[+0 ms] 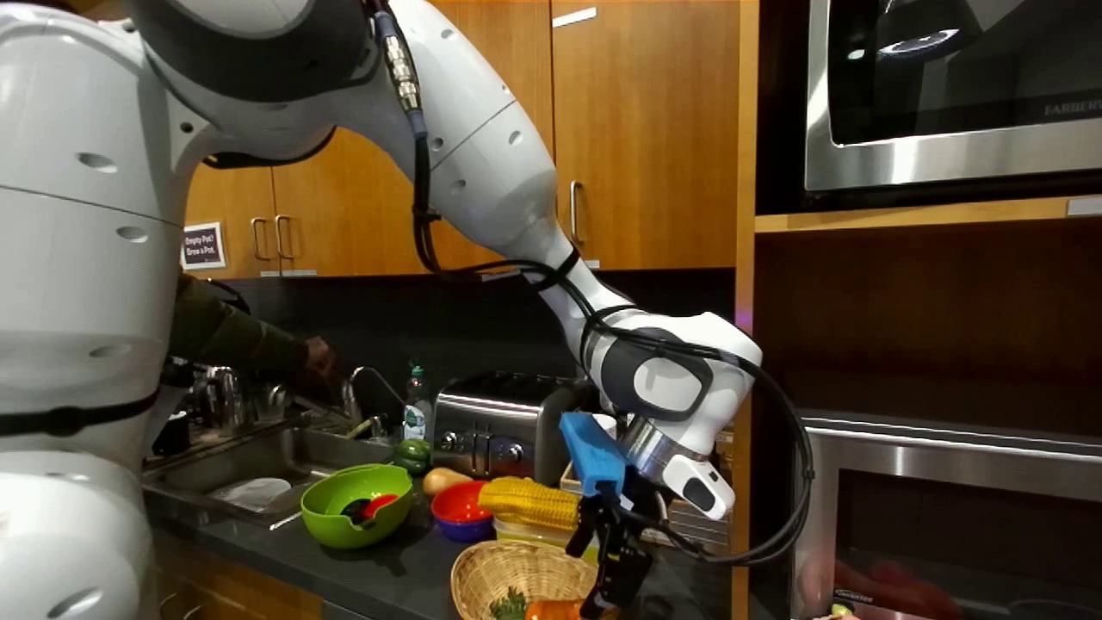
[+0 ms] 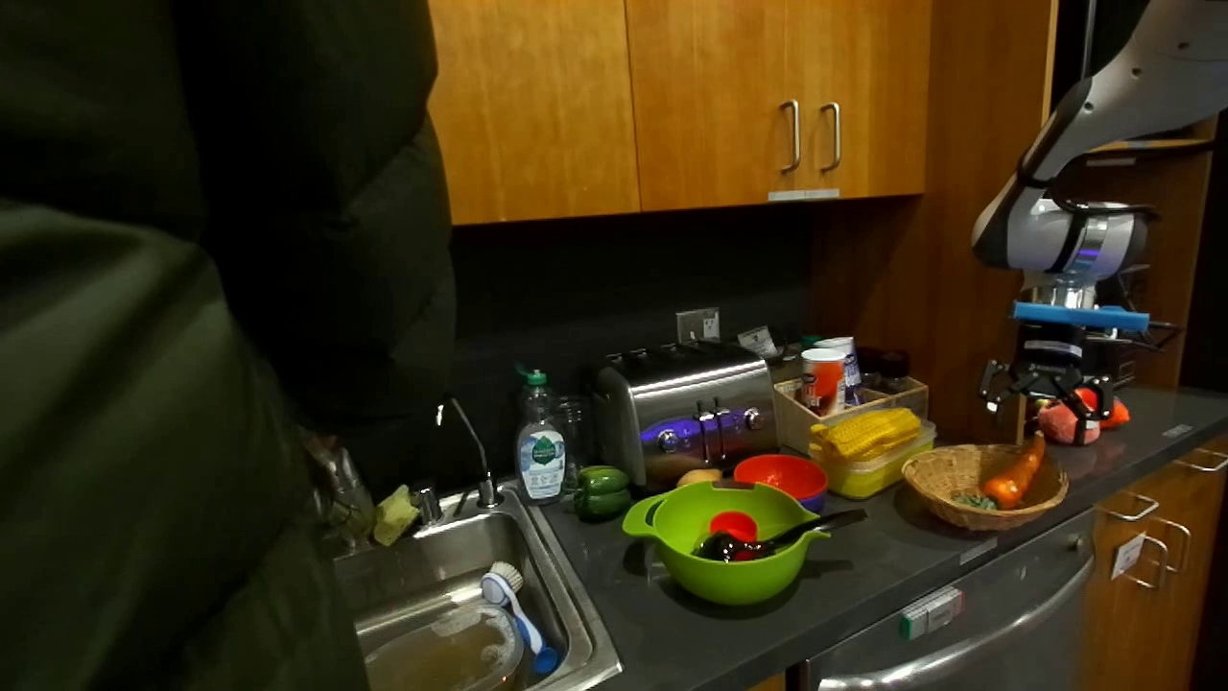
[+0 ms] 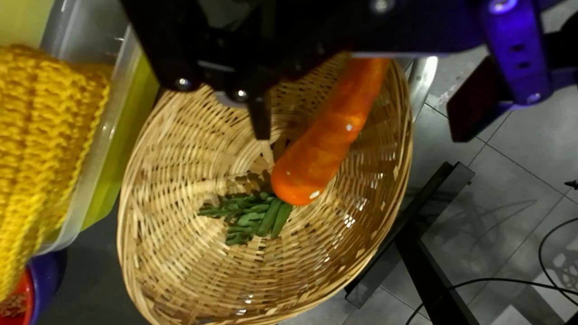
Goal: Put the carrot in the red bowl
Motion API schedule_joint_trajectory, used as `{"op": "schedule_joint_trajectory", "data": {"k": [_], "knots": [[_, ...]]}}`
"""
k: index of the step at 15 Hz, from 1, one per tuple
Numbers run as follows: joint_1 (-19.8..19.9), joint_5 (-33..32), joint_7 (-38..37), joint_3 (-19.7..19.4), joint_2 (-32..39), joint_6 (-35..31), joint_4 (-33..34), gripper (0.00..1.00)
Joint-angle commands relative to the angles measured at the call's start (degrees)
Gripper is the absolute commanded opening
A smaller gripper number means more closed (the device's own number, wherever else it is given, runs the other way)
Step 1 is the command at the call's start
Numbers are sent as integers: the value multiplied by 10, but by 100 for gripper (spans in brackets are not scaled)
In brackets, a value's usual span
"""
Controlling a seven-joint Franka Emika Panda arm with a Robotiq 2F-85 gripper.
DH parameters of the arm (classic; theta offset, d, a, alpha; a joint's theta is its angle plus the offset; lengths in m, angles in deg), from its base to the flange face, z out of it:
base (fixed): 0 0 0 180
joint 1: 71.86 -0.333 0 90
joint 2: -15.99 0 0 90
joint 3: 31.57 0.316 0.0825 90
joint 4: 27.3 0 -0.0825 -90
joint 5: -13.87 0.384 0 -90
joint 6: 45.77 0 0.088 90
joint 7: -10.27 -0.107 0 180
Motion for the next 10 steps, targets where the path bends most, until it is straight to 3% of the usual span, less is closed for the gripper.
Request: {"op": "schedule_joint_trajectory", "data": {"k": [1,3,5,10], "knots": [[4,14,1,6,21,17,25,100],[4,12,0,6,23,17,28,100],[4,11,0,6,22,15,27,74],[4,10,1,6,19,16,27,37]]}}
